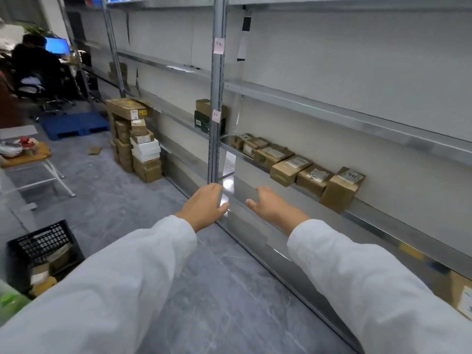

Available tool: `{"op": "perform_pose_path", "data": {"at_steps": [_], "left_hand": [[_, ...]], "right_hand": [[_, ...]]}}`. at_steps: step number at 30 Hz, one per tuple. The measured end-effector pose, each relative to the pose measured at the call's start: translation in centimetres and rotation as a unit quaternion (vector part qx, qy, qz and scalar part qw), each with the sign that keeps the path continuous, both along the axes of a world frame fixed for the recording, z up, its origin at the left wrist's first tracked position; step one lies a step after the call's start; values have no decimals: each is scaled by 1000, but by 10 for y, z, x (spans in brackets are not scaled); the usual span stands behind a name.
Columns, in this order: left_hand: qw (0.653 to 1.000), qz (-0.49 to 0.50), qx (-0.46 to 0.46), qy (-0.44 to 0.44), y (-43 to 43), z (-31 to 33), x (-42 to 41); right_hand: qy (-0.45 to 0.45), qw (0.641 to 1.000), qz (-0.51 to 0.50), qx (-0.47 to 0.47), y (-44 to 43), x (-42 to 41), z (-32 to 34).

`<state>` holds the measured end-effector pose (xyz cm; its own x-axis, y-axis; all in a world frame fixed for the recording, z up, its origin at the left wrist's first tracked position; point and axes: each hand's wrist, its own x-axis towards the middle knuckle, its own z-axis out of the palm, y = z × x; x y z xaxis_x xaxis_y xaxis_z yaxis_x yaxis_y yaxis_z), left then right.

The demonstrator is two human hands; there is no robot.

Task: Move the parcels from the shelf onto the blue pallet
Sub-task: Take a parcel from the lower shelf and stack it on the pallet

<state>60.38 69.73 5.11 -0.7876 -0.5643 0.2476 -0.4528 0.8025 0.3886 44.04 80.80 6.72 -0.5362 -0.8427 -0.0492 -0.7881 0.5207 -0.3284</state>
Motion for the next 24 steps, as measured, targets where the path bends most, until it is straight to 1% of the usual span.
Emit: {"op": "perform_pose_path", "data": {"at_steps": [5,11,18,21,24], "left_hand": [[999,13,20,-21,-51,-15,-15],[998,23,-21,-47,-136,0,-62],[999,27,-34,-32,-225,15,-140],[999,34,-33,-25,-251,4,-168],[999,14,-14,-30,-271,-11,-193]], "right_hand": [[13,1000,3,-5,-58,-21,-11],[28,999,33,-32,-145,-67,-12],[-5,998,39,-50,-231,-142,-5],[-15,998,39,-51,-262,-169,-4],[-19,998,40,-34,-289,-184,-7]]}}
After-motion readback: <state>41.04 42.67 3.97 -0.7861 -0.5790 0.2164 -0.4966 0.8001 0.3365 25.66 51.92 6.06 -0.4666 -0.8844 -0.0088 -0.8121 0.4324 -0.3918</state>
